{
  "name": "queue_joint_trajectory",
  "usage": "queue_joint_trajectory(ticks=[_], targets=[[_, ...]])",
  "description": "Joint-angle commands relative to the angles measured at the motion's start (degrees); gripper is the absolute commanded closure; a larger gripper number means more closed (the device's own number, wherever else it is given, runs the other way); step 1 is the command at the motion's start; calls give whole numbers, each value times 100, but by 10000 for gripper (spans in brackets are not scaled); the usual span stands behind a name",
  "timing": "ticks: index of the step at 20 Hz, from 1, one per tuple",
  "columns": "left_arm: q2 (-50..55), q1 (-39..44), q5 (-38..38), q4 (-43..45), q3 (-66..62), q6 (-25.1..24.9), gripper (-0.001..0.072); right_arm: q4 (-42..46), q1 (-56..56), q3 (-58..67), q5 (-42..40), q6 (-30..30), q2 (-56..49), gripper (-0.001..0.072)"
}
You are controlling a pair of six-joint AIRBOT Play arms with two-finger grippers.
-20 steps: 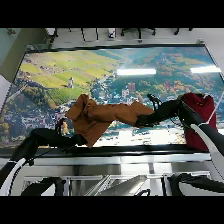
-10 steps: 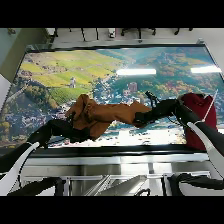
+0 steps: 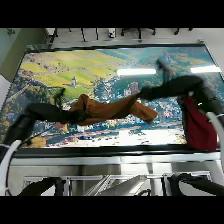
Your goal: Fold the shirts.
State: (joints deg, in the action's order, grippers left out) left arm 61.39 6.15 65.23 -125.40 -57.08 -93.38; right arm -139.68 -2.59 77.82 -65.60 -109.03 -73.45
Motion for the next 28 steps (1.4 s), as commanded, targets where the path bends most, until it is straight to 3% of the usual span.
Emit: queue_joint_trajectory(ticks=[1,5,9,13,17,20,25,26,27,28], targets=[[-1121,-898,1099,184,-1696,52,693,-39,866,2461,-339,190,721,693],[-1856,-1808,988,76,-3764,48,693,0,1611,4417,-289,361,1108,693],[-1808,-2203,914,98,-5031,39,693,299,1749,4454,173,297,1460,693],[-1014,-2319,1648,90,-5482,39,693,310,1738,4166,199,345,1091,693],[-166,-1722,1757,144,-4417,-225,693,297,1486,3254,199,339,192,693],[518,-1259,949,238,-3093,-566,693,317,1038,3099,229,339,-988,693],[1746,-1029,-232,831,-1528,-562,693,317,643,3099,358,721,-2747,690],[1965,-1029,-348,837,-1362,-562,693,319,643,3099,203,820,-2977,669],[2170,-1032,-426,835,-1276,-562,693,317,647,3099,59,960,-3171,529],[2365,-1032,-470,837,-1224,-562,693,317,671,3099,-63,1014,-3294,484]])
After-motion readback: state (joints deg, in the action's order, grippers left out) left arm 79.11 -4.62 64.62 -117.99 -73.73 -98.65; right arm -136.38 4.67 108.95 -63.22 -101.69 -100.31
